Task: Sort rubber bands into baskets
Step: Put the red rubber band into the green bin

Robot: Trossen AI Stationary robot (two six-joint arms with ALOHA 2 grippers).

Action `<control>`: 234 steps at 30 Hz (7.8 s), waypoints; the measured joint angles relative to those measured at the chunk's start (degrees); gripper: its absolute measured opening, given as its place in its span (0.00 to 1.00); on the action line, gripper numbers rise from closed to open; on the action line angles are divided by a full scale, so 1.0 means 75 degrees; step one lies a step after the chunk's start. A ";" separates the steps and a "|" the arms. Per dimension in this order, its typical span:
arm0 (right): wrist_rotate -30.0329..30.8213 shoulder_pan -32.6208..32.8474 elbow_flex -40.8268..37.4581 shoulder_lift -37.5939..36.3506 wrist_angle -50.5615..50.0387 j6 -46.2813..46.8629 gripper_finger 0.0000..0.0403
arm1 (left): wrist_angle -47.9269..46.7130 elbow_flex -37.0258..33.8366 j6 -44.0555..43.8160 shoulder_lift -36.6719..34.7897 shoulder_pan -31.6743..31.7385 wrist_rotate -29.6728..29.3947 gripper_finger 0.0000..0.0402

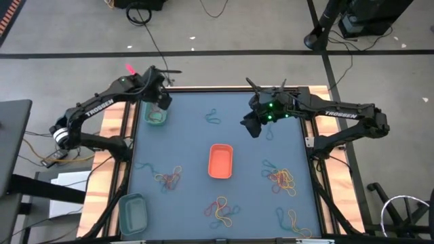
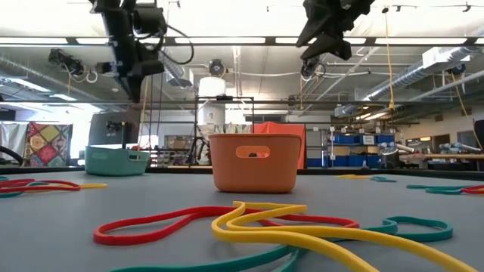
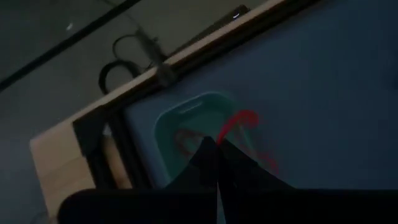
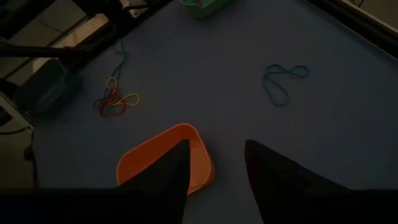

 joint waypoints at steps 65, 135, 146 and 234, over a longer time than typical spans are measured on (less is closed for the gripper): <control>0.1306 0.1813 0.0000 0.2355 0.1735 0.2839 0.41 | 0.0355 -0.2165 0.0220 0.0618 -0.3024 0.1389 0.44; 0.0460 0.1494 0.0000 0.2162 0.0931 0.2454 0.33 | -0.2036 0.1874 0.3397 0.4075 -0.1325 -0.0296 0.01; 0.0386 0.1592 0.0000 0.2163 0.0924 0.2442 0.33 | -0.1567 0.0729 0.2848 0.2125 0.0122 0.0112 0.01; 0.2522 0.4295 0.0003 0.2168 -0.0273 0.1819 0.33 | 0.3512 -0.3730 -0.6355 0.1230 -0.9168 0.1856 0.44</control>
